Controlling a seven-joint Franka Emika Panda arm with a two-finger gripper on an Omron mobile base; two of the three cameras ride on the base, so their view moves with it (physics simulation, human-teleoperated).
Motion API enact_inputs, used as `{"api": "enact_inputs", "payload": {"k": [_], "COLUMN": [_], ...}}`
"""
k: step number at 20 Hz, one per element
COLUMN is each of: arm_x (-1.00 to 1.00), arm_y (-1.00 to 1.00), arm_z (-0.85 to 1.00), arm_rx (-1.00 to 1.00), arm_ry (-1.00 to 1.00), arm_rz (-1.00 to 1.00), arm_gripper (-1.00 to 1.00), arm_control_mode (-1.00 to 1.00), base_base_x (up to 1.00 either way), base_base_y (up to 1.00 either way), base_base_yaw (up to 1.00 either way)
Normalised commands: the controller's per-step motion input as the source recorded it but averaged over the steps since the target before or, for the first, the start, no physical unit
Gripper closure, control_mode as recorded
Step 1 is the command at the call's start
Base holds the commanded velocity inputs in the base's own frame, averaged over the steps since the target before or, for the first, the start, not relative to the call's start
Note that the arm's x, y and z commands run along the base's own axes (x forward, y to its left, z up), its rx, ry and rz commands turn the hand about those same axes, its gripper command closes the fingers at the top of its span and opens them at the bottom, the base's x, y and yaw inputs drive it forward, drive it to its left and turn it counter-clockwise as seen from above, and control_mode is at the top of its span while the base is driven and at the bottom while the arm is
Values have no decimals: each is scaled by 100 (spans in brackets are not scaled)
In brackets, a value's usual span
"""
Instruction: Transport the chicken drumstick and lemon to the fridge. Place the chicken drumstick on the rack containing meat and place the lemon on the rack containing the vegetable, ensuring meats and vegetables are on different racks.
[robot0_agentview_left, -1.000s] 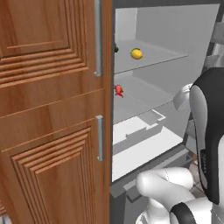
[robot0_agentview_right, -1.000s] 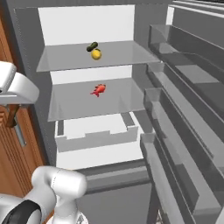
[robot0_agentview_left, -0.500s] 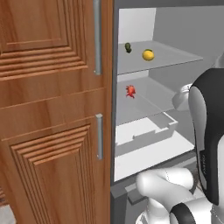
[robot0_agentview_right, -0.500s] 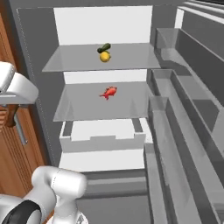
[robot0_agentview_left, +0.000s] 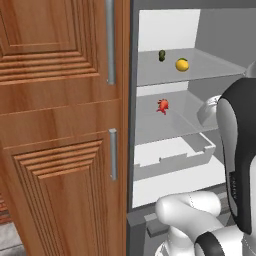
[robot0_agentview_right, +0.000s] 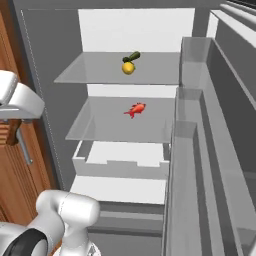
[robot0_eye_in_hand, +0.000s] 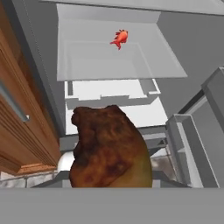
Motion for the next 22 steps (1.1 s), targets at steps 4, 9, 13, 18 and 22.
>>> {"api": "enact_inputs", "payload": {"k": [4,9,13,18,22], "arm_x": [0,0,7,37,35], "arm_y": [0,0,-27,-46,-49], "arm_z": [0,0,-5,-35,-41], "arm_rx": [0,0,2,4,2], "arm_ry": [0,0,0,0,0], "arm_rz": [0,0,0,0,0], "arm_gripper": [100,100,100,100,100], "arm_control_mode": [100,100,-100,-100,-100], "base_base_x": [31,33,7,0,0], "base_base_y": [-41,-24,-19,0,0], "base_base_yaw": [11,5,0,0,0]}}
